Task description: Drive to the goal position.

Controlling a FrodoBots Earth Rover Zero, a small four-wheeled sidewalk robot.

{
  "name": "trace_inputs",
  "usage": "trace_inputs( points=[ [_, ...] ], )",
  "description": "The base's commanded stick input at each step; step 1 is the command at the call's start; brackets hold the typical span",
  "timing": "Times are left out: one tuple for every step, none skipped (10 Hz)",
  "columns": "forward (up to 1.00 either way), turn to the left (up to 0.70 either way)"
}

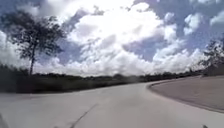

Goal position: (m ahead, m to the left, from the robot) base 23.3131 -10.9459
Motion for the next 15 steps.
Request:
trace_inputs(
  points=[
    [1.00,0.00],
    [1.00,0.00],
    [1.00,0.00],
    [1.00,0.00],
    [1.00,0.00],
    [1.00,0.00],
    [1.00,0.00],
    [1.00,0.00],
    [1.00,0.00],
    [1.00,0.00],
    [1.00,0.00],
    [1.00,0.00],
    [1.00,0.00],
    [1.00,0.00],
    [1.00,0.00]
  ],
)
